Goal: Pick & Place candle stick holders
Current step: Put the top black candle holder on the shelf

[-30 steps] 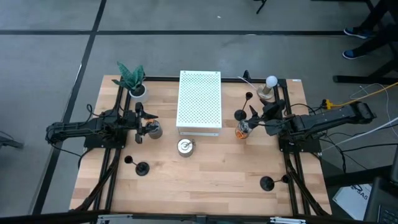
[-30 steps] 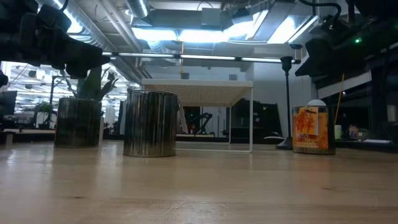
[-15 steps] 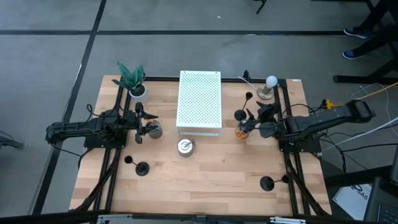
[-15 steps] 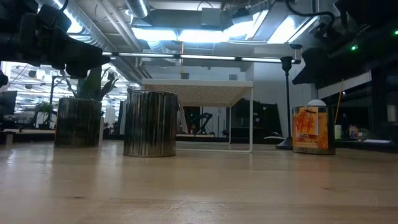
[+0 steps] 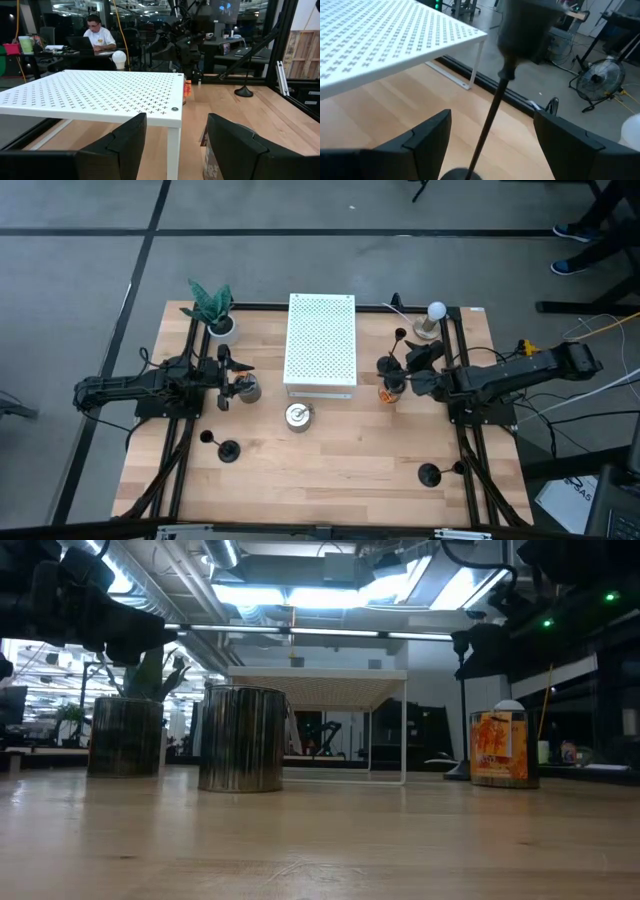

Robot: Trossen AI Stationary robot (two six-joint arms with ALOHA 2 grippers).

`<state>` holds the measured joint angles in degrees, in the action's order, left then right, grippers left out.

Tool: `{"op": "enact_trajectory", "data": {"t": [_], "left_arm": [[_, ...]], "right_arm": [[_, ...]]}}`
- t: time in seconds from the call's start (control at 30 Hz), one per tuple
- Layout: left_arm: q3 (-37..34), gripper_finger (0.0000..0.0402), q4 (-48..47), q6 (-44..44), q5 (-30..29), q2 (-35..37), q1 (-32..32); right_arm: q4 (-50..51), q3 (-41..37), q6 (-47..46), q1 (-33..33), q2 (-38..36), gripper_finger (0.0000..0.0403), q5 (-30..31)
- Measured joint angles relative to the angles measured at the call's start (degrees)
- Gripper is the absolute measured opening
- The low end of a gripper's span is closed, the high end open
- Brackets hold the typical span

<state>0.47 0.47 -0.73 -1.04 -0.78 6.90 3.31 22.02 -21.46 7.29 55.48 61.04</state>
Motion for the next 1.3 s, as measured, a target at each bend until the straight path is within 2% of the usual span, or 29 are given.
{"op": "enact_trajectory", "data": {"t": [0.13, 0.43, 0.53, 1.07, 1.3], "left_arm": [[0.0, 0.0207, 0.0, 0.0, 0.0, 0.0, 0.0], [0.0, 0.0208, 0.0, 0.0, 0.0, 0.0, 0.0], [0.0, 0.0207, 0.0, 0.0, 0.0, 0.0, 0.0], [0.0, 0.0207, 0.0, 0.0, 0.0, 0.0, 0.0], [0.0, 0.0207, 0.0, 0.0, 0.0, 0.0, 0.0]], "right_arm": [[-2.8, 0.0, 2.5, -3.1, 0.0, 0.0288, -1.9], [-4.4, 0.0, 2.5, -9.6, 0.0, 0.0276, -10.8], [-5.2, 0.0, 2.5, -10.4, 0.0, 0.0245, -11.7], [-6.7, 0.1, 2.4, -10.5, 3.3, 0.0021, -12.9], [-7.7, 0.1, 2.4, -10.5, 3.3, 0.0022, -13.3]]}}
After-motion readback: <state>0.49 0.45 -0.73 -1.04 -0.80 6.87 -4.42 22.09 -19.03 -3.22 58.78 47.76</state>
